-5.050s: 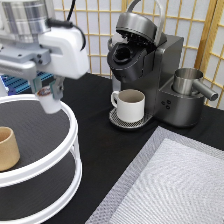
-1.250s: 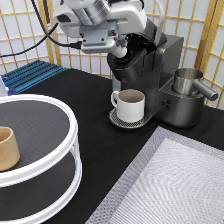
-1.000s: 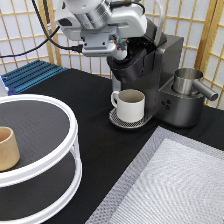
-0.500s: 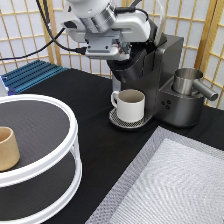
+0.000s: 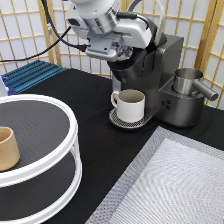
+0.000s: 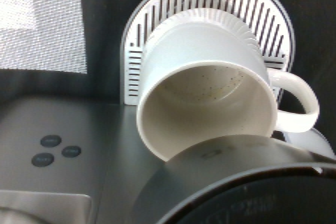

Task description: Make coffee

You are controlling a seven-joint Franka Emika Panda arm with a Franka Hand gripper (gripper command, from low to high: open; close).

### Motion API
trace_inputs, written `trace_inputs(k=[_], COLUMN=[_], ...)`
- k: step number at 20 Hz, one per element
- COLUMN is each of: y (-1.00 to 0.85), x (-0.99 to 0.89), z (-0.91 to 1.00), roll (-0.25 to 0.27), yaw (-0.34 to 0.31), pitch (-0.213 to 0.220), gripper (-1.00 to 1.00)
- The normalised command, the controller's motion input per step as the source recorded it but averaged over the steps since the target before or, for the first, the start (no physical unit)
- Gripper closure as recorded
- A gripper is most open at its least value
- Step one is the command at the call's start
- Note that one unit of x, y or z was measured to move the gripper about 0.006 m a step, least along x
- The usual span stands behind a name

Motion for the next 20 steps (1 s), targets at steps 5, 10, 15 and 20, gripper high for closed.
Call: trace_inputs(k=[5, 10, 15, 20], y=[0.31, 0.27, 0.04, -0.35], x=[0.00, 0.00, -0.03, -0.25], z=[-0.02, 0.12, 0.16, -0.02], roll=[-0.127, -0.142, -0.123, -0.067], yaw=[-0.106, -0.097, -0.107, -0.082], pitch=[-0.024, -0.039, -0.072, -0.073], gripper=[1.00, -1.00, -1.00, -1.00])
